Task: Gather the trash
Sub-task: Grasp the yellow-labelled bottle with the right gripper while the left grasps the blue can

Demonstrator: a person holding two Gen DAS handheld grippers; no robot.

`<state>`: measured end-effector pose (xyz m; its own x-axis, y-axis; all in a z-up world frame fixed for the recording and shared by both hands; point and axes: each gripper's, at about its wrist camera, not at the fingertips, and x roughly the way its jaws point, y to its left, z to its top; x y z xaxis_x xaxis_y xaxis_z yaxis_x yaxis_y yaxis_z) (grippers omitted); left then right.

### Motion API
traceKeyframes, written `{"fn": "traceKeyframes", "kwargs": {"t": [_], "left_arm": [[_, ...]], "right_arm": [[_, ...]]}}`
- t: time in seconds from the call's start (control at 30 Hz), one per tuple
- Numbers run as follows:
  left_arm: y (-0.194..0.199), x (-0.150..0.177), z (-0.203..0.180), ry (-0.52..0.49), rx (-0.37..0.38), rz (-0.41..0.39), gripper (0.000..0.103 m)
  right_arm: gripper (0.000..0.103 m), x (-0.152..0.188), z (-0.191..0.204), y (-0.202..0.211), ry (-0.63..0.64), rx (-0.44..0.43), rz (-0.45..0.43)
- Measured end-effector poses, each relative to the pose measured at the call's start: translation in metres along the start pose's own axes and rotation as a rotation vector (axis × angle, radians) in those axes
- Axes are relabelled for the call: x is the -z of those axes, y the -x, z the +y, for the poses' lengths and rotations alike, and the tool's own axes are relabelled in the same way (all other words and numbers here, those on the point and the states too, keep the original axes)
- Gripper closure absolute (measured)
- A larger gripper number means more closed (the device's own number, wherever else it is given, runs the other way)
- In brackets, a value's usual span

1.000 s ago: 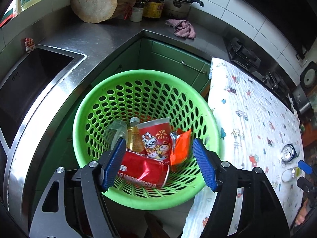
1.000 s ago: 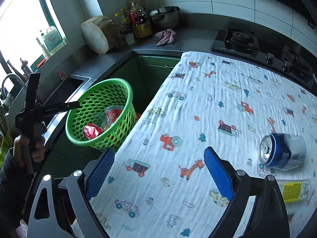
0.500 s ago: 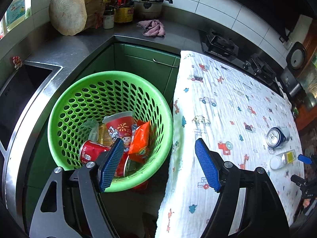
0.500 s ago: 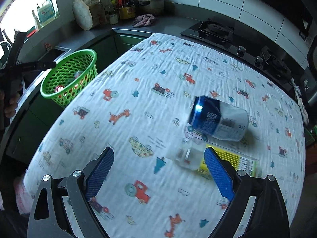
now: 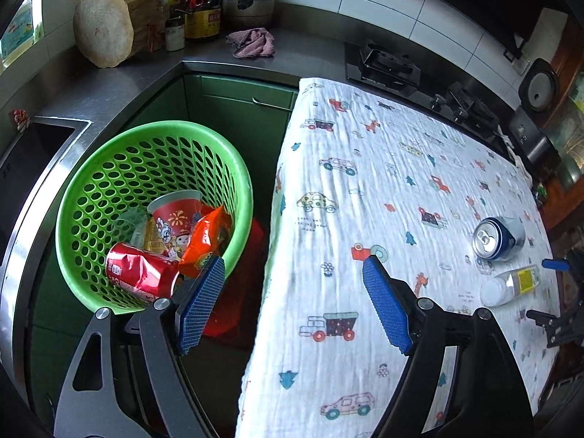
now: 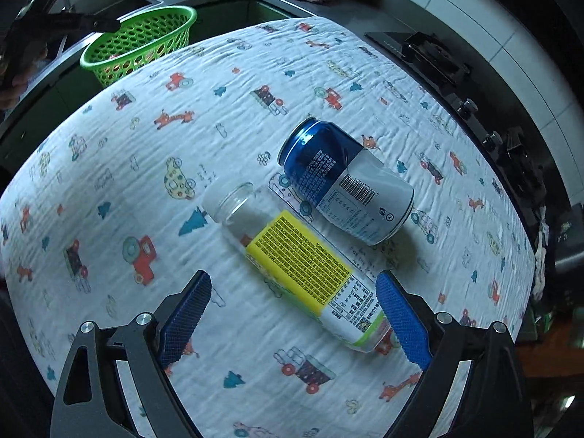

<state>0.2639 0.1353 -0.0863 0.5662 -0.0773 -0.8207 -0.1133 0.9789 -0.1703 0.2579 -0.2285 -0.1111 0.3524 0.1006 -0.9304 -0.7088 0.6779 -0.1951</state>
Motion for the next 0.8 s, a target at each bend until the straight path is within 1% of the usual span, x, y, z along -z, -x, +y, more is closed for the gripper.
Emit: {"fn": "traceKeyframes", "kwargs": {"t": [0.2,0.23,0.3,0.33,0.37,0.47,0.5,0.7,0.8], "left_arm": [[-0.004,0.005,-0.022,-0.012,-0.006,0.014,0.026],[-0.004,0.006,-0.025,-0.012,-0.004,0.016,0.025],[-0.005,0.007,-0.033,-0.016,-0.001,0.019,0.025],[-0.006,0.007,-0.037,-0.019,0.001,0.02,0.025],[-0.007,0.007,-0.041,-0.022,0.004,0.023,0.025],[-0.008,0.009,-0.054,-0.036,0.015,0.027,0.025],[-0.009,0.009,-0.059,-0.043,0.021,0.028,0.025],[-0.016,0.012,-0.094,-0.122,0.053,0.041,0.024],[-0.021,0.013,-0.11,-0.165,0.068,0.05,0.024]], "right_arm": [[0.015,0.001,-0.005,-0.027,0.154,0.004,0.058],[0.016,0.001,-0.007,-0.031,0.17,0.0,0.068],[0.023,-0.001,-0.009,-0.038,0.193,-0.018,0.079],[0.024,-0.002,-0.009,-0.042,0.2,-0.031,0.085],[0.027,-0.002,-0.01,-0.045,0.214,-0.035,0.091],[0.031,-0.001,-0.008,-0.053,0.265,-0.038,0.107],[0.036,-0.001,-0.007,-0.054,0.279,-0.04,0.107],[0.047,0.001,-0.005,-0.05,0.277,-0.059,0.104],[0.052,0.005,-0.004,-0.046,0.244,-0.077,0.107]]}}
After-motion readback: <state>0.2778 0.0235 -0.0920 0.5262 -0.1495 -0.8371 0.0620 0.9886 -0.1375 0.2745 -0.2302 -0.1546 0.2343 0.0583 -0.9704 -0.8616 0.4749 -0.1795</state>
